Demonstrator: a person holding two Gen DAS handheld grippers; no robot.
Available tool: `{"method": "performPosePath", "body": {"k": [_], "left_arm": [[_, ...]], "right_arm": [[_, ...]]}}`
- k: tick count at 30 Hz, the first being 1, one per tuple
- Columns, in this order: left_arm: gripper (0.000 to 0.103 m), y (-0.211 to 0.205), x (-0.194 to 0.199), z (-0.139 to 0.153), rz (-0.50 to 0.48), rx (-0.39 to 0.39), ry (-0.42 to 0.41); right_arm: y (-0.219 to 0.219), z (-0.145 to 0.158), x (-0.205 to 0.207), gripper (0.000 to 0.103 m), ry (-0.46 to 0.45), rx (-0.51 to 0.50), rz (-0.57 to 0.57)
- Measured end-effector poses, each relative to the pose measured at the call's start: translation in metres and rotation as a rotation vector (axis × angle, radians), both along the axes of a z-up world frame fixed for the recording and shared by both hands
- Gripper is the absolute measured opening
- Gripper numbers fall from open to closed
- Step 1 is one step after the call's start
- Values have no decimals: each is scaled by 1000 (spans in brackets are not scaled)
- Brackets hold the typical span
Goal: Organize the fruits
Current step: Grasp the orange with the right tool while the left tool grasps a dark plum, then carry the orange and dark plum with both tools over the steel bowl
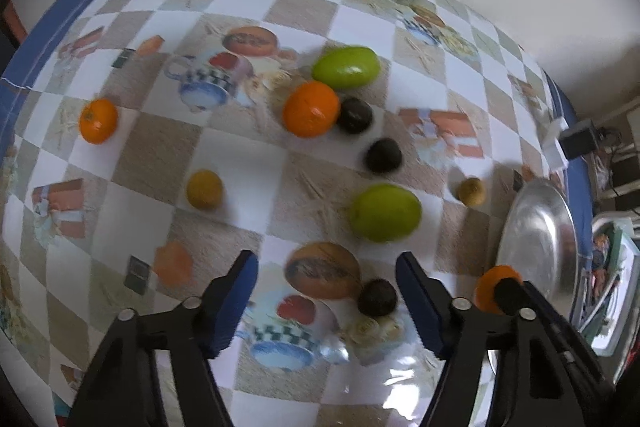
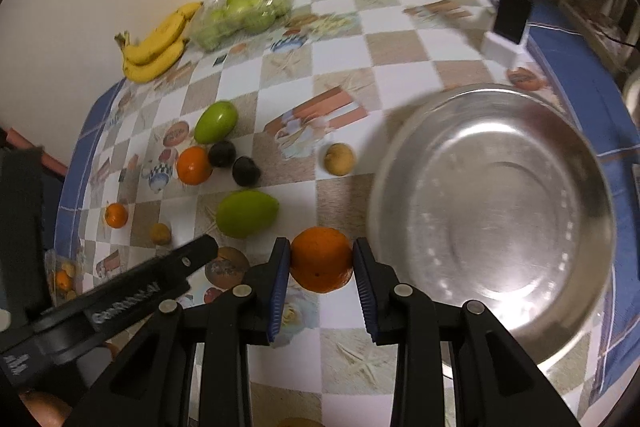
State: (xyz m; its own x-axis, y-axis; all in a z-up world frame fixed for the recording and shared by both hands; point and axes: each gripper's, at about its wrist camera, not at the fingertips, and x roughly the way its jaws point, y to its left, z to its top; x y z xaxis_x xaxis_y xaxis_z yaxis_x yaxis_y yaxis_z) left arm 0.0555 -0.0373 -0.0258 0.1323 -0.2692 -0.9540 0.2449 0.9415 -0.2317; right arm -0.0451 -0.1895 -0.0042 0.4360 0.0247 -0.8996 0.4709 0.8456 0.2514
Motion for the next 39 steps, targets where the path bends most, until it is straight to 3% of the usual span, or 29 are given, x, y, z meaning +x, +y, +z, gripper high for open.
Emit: {"method": "performPosePath", "body": {"k": [6,10,15,28,39], "left_arm": [[50,-23,-15,-12,-63,17,42],[44,-36,-23,-22,-85,24,75],[29,-44,-26,-27,-86,58,72],[27,-47,-27,-2,-63,8,-21],[27,-102,-51,22,-249,-90,-110]], "right_arm": [[-12,6,-17,33,-13,-7,-28],[-18,6,-25,33,-12,-4,-33],[-24,6,-28,33,-18,5,-42],[-37,5,-32,33,-24,26,-71],[-100,-3,-62,33,29,-53,-289]]}}
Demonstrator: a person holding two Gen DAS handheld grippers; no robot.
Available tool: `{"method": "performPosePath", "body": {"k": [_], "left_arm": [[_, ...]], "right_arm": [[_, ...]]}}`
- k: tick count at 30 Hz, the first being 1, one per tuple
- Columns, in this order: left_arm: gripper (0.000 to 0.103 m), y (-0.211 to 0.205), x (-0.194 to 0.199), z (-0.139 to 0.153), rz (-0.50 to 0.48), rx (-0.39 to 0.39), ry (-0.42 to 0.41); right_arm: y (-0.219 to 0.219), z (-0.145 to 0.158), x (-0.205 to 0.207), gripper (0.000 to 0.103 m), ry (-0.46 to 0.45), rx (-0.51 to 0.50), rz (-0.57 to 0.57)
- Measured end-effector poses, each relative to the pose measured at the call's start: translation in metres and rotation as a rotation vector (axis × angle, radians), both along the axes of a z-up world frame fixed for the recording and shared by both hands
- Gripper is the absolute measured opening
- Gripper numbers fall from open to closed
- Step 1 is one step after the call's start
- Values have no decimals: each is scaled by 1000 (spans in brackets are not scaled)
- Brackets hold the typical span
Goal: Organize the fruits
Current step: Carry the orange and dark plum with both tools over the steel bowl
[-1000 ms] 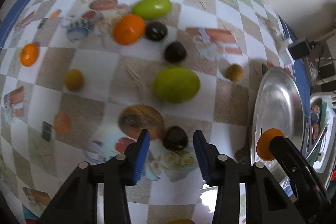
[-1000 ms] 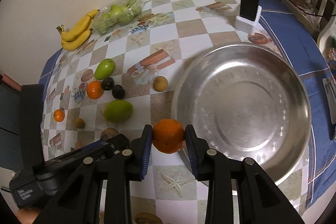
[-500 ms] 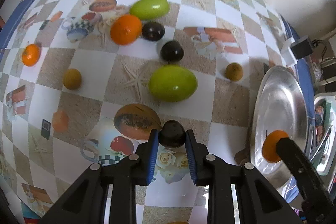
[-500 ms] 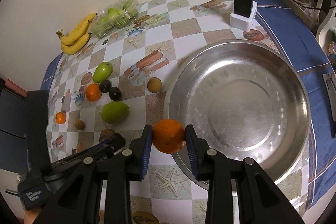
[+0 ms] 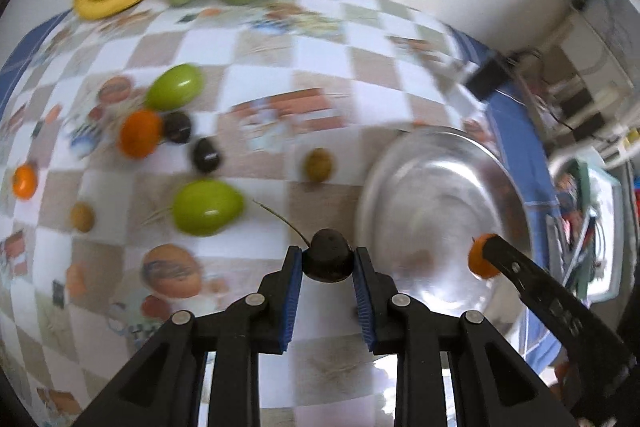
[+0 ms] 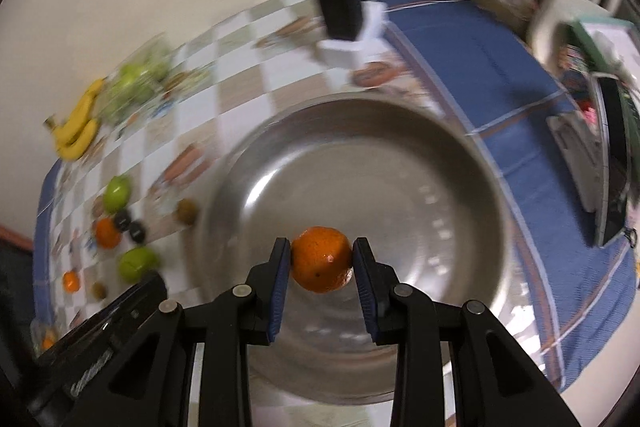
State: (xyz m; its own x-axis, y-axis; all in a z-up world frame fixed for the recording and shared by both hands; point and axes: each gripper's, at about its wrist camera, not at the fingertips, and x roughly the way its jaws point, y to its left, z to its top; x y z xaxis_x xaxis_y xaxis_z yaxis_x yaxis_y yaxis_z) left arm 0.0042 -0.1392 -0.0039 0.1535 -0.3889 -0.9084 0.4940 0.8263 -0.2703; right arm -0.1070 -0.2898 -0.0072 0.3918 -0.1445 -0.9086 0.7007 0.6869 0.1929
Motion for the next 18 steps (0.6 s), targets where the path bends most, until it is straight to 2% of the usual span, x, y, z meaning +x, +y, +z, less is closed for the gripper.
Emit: {"method": "performPosePath", "body": {"k": [8,18], "left_arm": [[28,-50,-33,-1,-179,-3,-63],[28,-74,-47,-26,-251,32,-39]], "right_arm": [[-36,-9,-15,34,-1,3,-78],[-44,-27,-13,34,34,34,-74]]}}
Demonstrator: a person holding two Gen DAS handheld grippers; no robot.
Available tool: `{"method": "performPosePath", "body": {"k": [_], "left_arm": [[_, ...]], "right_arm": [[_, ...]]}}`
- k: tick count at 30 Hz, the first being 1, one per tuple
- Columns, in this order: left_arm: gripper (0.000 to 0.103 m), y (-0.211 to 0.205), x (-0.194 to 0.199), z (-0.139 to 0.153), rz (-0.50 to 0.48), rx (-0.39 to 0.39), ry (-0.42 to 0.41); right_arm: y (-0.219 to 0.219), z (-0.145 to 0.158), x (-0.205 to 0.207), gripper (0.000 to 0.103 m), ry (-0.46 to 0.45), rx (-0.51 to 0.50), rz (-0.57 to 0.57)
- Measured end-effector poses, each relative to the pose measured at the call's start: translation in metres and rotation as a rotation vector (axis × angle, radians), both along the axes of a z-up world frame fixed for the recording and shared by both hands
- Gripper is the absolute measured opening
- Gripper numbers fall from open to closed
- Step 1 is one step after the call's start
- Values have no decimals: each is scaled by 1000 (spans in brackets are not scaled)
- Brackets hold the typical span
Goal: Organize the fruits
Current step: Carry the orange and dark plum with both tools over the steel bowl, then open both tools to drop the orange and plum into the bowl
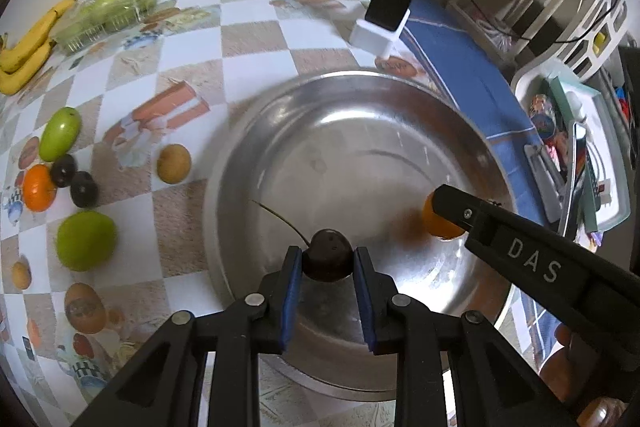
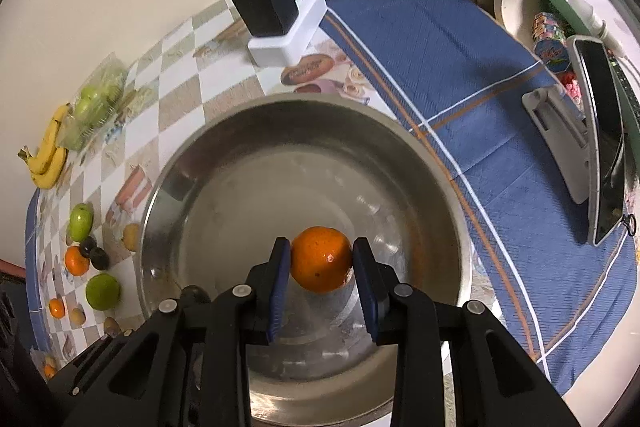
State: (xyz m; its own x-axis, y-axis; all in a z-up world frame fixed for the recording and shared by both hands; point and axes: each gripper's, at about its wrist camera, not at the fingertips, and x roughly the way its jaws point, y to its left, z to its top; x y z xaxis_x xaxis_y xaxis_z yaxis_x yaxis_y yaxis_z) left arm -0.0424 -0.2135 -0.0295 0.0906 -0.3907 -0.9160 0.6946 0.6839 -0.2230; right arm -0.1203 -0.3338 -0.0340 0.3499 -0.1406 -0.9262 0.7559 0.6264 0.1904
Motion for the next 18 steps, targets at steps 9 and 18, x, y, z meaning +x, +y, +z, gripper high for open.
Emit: {"method": "performPosePath", "body": {"k": [9,18], "left_arm": [[30,-1,-1,-6,-2,18,14],[51,2,2,-1,9,-4,33]], "right_arm": [[-1,-6,1,35,17,16,-2],[-1,1,-1,41,-6,-2,-5]]}}
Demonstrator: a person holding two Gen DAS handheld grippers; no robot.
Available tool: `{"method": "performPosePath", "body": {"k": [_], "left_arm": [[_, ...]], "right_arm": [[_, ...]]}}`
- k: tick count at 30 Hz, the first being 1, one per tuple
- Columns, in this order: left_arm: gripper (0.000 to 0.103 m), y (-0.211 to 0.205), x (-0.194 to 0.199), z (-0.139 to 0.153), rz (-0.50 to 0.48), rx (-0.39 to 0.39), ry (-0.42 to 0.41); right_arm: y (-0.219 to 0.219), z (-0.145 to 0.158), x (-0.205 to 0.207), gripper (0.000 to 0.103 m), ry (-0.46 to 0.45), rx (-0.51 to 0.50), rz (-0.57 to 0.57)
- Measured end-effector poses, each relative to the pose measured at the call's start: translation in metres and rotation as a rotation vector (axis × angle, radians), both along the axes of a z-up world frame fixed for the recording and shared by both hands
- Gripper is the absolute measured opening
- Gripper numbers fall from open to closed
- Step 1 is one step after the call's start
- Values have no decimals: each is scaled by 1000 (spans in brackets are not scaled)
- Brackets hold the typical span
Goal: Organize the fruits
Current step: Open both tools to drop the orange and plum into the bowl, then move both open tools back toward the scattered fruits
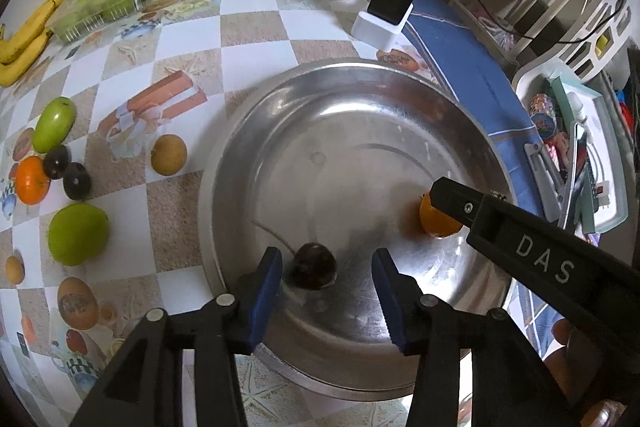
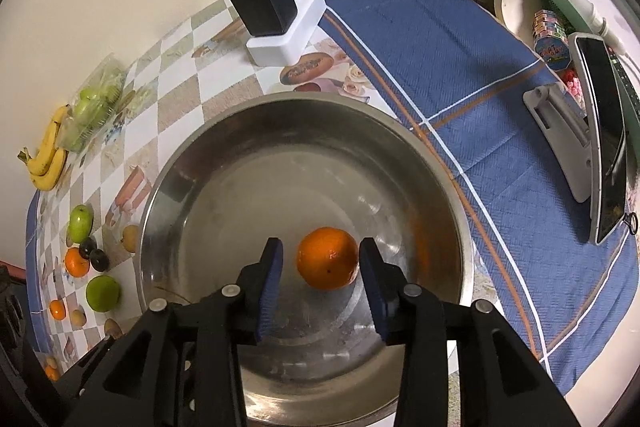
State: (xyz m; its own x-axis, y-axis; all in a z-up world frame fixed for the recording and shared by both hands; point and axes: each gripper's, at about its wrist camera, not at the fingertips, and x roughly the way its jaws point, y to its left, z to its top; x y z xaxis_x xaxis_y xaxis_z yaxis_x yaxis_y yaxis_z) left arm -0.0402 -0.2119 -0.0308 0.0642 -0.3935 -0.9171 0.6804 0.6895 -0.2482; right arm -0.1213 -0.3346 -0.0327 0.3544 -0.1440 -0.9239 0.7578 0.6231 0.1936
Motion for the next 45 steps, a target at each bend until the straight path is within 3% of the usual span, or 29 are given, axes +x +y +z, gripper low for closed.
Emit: {"method": "performPosePath", "body": {"k": [5,10,17,27,30,35,38,45], "left_arm": [[51,8,5,12,18,-27,-8],[51,26,22,24,102,-28,-29],[57,72,57,20,287,114,-71],[86,143,95,17,521,225,-110],[95,156,102,16,558,225,-99],[99,172,111,16,579,241,-119],[102,181,115,18,588,242,-130],[103,207,128,18,608,240,-139]], "right_arm": [[0,9,-3,41,-17,-24,-5],[4,14,-3,41,-25,-42,4],[16,15,3,41,-3,-65,43],[54,25,31,61,-2,-106,169],[65,28,41,69,-9,-102,192],[86,27,57,72,-6,-100,232],[98,27,65,80,-10,-103,251],[129,26,85,80,-13,-111,311]]}}
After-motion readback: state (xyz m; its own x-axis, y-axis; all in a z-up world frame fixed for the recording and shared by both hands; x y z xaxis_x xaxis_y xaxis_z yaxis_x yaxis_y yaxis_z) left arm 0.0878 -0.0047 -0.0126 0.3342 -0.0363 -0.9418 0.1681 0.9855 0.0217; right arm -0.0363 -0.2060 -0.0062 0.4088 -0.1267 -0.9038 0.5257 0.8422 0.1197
